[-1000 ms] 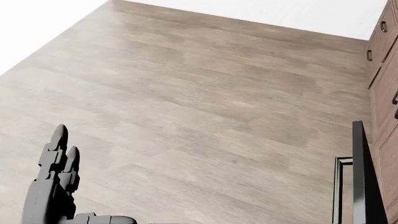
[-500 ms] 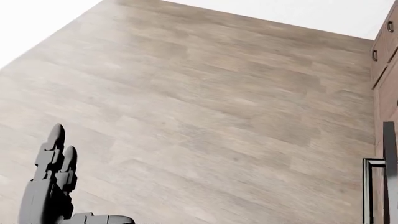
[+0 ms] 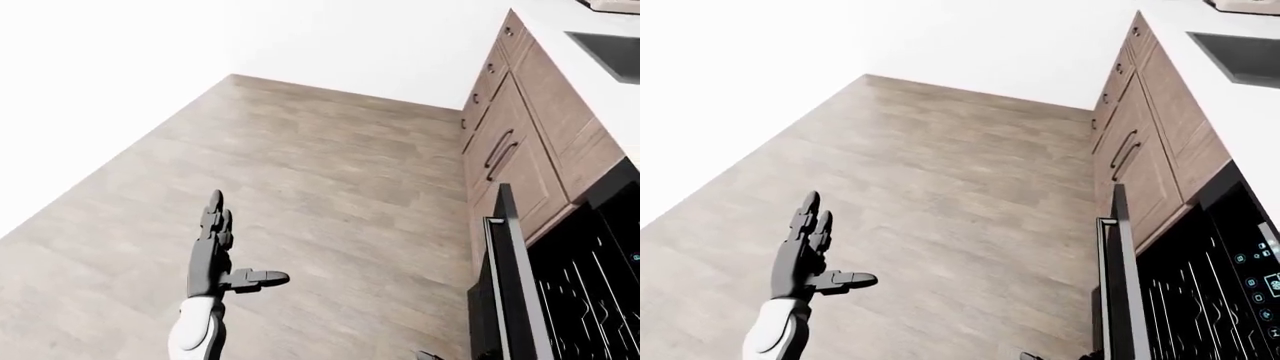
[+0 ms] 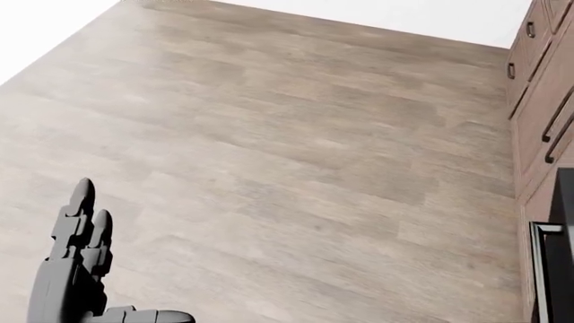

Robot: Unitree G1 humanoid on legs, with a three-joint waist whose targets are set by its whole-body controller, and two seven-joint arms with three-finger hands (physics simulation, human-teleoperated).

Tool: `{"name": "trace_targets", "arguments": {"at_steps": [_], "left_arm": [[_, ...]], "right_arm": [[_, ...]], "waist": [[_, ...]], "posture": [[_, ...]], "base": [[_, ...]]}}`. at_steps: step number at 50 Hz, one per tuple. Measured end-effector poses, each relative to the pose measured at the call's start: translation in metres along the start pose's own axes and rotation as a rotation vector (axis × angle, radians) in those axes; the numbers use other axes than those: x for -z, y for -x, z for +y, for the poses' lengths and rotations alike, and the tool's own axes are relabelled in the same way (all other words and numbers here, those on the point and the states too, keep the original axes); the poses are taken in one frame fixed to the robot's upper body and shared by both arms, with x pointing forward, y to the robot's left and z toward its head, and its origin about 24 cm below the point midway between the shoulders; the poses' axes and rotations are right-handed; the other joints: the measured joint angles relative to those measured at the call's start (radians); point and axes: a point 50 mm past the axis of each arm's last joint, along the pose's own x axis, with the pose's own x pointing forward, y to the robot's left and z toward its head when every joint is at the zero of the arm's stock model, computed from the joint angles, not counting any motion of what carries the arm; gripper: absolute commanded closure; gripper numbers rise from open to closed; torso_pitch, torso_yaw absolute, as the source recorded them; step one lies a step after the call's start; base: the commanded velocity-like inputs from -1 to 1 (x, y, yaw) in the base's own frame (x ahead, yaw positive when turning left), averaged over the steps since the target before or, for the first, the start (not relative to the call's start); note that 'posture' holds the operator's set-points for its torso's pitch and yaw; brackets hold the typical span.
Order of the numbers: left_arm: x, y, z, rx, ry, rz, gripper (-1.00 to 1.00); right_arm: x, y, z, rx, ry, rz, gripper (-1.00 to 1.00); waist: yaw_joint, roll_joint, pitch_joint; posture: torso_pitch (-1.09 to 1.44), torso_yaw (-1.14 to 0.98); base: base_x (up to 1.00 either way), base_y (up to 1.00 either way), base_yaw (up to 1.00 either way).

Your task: Close the dishwasher door

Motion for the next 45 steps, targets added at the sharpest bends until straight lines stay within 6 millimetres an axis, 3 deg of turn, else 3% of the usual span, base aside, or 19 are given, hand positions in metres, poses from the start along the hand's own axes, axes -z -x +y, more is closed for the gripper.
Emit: {"name": "trace_targets", "arguments": {"at_steps": [45], "left_arm": [[-0.001, 0.001, 0.002, -0.008, 0.0, -0.004, -1.0]], "right_arm": [[0.009, -0.012, -0.038, 0.146, -0.033, -0.001, -1.0]], "waist": [[-0.002, 0.005, 0.012]], "posture": [[0.0, 0.0]], "base": [[0.0, 0.0, 0.0]]}}
